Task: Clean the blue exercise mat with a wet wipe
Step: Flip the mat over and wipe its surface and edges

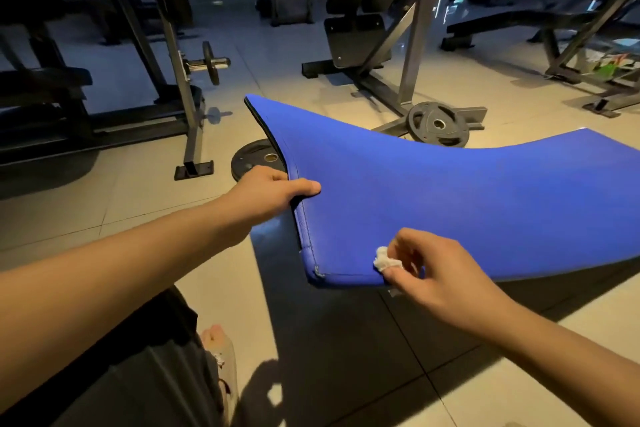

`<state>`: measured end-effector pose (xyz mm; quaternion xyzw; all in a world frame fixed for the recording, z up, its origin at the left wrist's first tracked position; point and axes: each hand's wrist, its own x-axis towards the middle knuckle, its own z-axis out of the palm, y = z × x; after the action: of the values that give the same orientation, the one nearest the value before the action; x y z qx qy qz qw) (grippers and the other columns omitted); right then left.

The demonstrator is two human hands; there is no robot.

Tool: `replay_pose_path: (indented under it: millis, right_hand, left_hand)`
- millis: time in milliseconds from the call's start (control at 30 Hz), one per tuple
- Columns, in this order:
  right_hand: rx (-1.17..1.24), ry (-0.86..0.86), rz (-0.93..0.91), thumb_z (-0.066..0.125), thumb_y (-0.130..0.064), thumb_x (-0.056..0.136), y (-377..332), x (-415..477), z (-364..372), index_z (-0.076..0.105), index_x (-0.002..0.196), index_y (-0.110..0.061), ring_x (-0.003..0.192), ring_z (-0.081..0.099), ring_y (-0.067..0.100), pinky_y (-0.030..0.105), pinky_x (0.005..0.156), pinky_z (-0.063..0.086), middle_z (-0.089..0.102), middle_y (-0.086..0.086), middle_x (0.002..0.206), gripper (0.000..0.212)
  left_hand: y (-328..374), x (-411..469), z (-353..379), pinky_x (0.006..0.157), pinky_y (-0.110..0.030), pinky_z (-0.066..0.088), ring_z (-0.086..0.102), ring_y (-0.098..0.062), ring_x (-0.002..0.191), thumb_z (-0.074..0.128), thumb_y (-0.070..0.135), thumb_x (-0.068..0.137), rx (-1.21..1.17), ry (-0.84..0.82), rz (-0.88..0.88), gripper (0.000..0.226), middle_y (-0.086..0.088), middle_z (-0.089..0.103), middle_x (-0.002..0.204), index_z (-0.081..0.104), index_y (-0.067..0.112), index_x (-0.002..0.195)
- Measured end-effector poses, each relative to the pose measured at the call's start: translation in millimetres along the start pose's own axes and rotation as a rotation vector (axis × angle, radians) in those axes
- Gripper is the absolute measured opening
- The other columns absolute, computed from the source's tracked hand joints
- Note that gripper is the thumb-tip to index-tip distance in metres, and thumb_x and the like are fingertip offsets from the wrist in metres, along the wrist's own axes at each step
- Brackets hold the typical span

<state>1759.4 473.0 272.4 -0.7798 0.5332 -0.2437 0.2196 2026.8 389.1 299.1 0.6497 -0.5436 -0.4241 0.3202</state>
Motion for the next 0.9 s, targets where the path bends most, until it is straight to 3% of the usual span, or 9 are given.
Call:
replay_pose_path:
  millis: [100,200,267,367,533,633,700,800,900]
  right_hand:
    - [0.086,0.075,-0.006,0.065,-0.032,0.094,-17,13,28,0.053,0.077,-0.024,0.073,0.06,-0.003,0.031,0.061,0.043,0.061,-0.017,0.07,0.022]
    - [0.202,0.045,-0.159,0.062,-0.037,0.098,-53,21,39,0.053,0.083,-0.027,0.077,0.059,0.009,0.028,0.067,0.047,0.06,-0.009,0.081,0.02]
    - [0.128,0.014,-0.28,0.063,-0.034,0.098,-58,25,33,0.054,0.092,-0.029,0.079,0.053,0.007,0.019,0.067,0.039,0.054,-0.011,0.087,0.012]
    - [0.066,-0.053,-0.343,0.065,-0.029,0.095,-28,27,16,0.051,0.091,-0.029,0.077,0.05,0.01,0.018,0.064,0.036,0.05,-0.012,0.085,0.015]
    - [0.034,-0.08,-0.308,0.062,-0.029,0.087,18,26,0,0.05,0.084,-0.03,0.072,0.051,0.013,0.022,0.061,0.038,0.048,-0.012,0.081,0.013]
    - [0.125,0.003,-0.317,0.067,-0.027,0.094,3,31,12,0.054,0.085,-0.027,0.073,0.051,0.012,0.018,0.062,0.037,0.049,-0.013,0.079,0.016]
    - [0.156,0.012,-0.365,0.066,-0.029,0.097,-16,36,21,0.057,0.09,-0.026,0.077,0.052,0.008,0.014,0.067,0.037,0.05,-0.016,0.083,0.012]
    - [0.107,-0.075,-0.466,0.062,-0.034,0.097,-11,37,23,0.053,0.095,-0.028,0.078,0.05,0.007,0.017,0.068,0.04,0.048,-0.015,0.088,0.011]
    - [-0.042,-0.202,-0.53,0.059,-0.032,0.093,27,30,14,0.053,0.097,-0.027,0.076,0.048,0.01,0.03,0.062,0.046,0.044,-0.014,0.091,0.009]
  left_hand:
    - [3,8,2,0.074,-0.024,0.052,0.071,-0.005,0.087,0.08,0.043,0.084,-0.045,0.015,-0.021,0.049,0.003,0.079,0.097,0.076,-0.001,0.106]
    - [7,14,16,0.082,-0.034,0.054,0.066,-0.017,0.089,0.082,0.04,0.081,-0.081,0.087,-0.041,0.054,-0.017,0.073,0.109,0.074,-0.005,0.107]
    - [10,16,25,0.083,-0.038,0.057,0.066,-0.022,0.087,0.083,0.04,0.079,-0.082,0.116,-0.035,0.052,-0.022,0.072,0.108,0.074,-0.006,0.102]
    - [12,23,31,0.088,-0.042,0.058,0.072,-0.028,0.099,0.083,0.039,0.079,-0.076,0.132,-0.048,0.048,-0.016,0.076,0.1,0.076,-0.005,0.099]
    - [17,33,27,0.074,-0.029,0.058,0.072,-0.021,0.092,0.08,0.031,0.084,-0.138,0.155,-0.068,0.035,-0.006,0.078,0.096,0.077,-0.001,0.098]
    - [16,31,30,0.054,-0.02,0.051,0.068,-0.014,0.069,0.077,0.029,0.088,-0.144,0.151,-0.083,0.026,-0.002,0.075,0.081,0.074,0.004,0.085]
    - [13,26,36,0.052,-0.019,0.051,0.067,-0.011,0.061,0.075,0.032,0.09,-0.093,0.115,-0.091,0.028,0.0,0.073,0.075,0.072,0.007,0.08]
    - [8,21,40,0.058,-0.02,0.056,0.075,-0.017,0.078,0.075,0.038,0.09,-0.019,0.09,-0.074,0.039,-0.004,0.078,0.089,0.075,0.0,0.095]
    - [11,22,34,0.057,-0.017,0.054,0.074,-0.012,0.081,0.075,0.037,0.091,-0.006,0.107,-0.087,0.037,-0.004,0.078,0.095,0.076,0.002,0.101]
